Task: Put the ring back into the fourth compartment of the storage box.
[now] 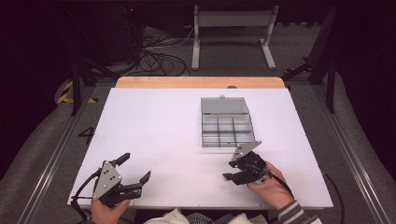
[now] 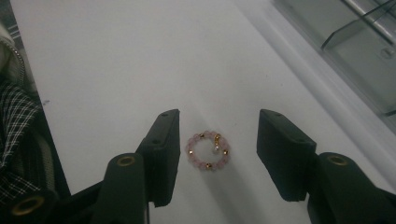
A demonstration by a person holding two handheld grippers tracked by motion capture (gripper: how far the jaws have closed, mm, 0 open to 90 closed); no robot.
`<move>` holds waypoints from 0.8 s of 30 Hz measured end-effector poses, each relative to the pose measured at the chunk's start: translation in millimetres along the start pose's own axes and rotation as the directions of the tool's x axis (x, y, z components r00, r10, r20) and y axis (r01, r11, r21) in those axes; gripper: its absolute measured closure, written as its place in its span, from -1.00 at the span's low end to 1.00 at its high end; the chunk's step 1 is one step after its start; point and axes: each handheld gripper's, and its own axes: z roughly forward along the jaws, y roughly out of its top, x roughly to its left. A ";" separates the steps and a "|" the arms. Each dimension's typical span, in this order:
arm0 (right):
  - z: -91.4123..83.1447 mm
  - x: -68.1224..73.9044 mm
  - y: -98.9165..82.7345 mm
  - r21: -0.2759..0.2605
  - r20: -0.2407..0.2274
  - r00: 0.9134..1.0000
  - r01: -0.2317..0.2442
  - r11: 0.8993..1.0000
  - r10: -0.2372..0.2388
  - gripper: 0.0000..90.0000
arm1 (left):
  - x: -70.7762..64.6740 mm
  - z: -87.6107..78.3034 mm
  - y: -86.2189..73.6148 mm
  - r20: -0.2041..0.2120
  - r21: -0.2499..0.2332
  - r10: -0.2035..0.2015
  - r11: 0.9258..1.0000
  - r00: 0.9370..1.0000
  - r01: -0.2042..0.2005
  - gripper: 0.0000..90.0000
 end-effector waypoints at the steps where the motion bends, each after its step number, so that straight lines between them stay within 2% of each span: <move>1: 1.7 0.3 0.2 0.004 0.000 1.000 -0.002 1.000 0.002 0.13 | 0.3 -0.1 0.1 -0.003 -0.002 0.004 1.000 1.000 -0.004 -0.71; 5: 6.1 0.6 0.9 0.035 0.001 1.000 0.003 0.999 -0.003 0.15 | 0.4 -0.3 0.0 -0.003 -0.001 0.004 1.000 1.000 -0.004 -0.71; 11: 11.5 -1.6 0.7 0.073 0.012 1.000 -0.018 0.997 0.017 0.21 | 0.0 -0.1 -0.1 -0.001 -0.002 -0.003 1.000 1.000 0.003 -0.71; 24: 17.9 1.0 2.1 0.104 0.018 1.000 -0.009 0.995 0.007 0.42 | 0.0 -0.3 -0.1 0.000 0.001 0.002 1.000 1.000 -0.002 -0.71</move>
